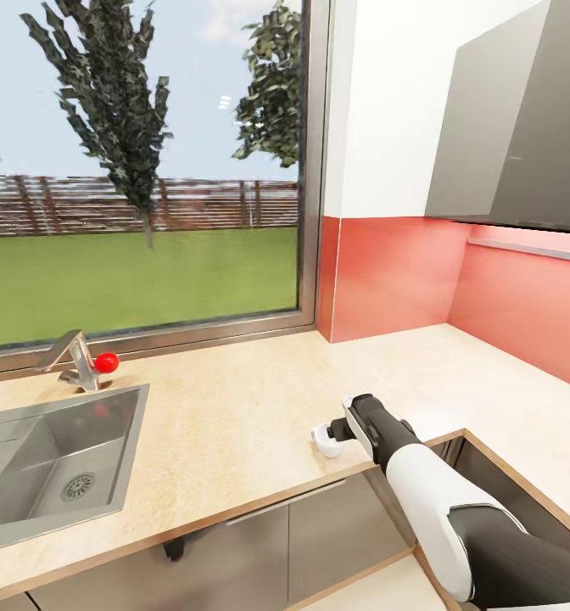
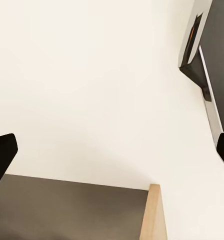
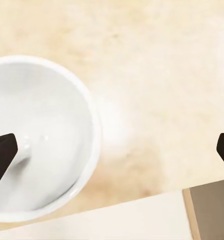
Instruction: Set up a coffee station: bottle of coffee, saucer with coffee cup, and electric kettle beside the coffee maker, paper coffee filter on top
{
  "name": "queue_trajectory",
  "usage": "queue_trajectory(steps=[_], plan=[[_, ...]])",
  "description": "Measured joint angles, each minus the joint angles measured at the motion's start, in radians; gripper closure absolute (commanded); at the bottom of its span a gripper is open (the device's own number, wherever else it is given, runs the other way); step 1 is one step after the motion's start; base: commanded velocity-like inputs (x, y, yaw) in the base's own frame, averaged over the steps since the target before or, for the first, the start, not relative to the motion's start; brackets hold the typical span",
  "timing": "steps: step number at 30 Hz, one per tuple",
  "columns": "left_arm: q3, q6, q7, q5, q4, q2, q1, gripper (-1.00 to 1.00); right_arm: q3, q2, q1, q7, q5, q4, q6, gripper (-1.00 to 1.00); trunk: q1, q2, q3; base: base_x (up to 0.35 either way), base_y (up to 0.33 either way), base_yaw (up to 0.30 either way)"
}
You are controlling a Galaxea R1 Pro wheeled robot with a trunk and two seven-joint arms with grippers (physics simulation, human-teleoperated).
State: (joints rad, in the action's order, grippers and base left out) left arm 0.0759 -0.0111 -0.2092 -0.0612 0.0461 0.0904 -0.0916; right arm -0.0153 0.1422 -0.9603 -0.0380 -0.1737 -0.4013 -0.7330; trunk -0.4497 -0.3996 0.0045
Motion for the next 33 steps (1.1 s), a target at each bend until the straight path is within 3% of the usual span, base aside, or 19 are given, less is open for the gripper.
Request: queue_trajectory(steps=[7, 33], plan=[[-0.001, -0.001, 0.003, 0.000, 0.000, 0.000, 0.000, -1.00, 0.000, 0.000, 0.000, 0.000, 0.000, 0.053, 0.002, -1.00, 0.000, 0.000, 0.000, 0.047, 0.000, 0.000], [-0.001, -0.001, 0.002, 0.001, 0.000, 0.000, -0.001, -1.00, 0.000, 0.000, 0.000, 0.002, -0.001, 0.095, 0.015, -1.00, 0.000, 0.000, 0.000, 0.003, 0.000, 0.000]])
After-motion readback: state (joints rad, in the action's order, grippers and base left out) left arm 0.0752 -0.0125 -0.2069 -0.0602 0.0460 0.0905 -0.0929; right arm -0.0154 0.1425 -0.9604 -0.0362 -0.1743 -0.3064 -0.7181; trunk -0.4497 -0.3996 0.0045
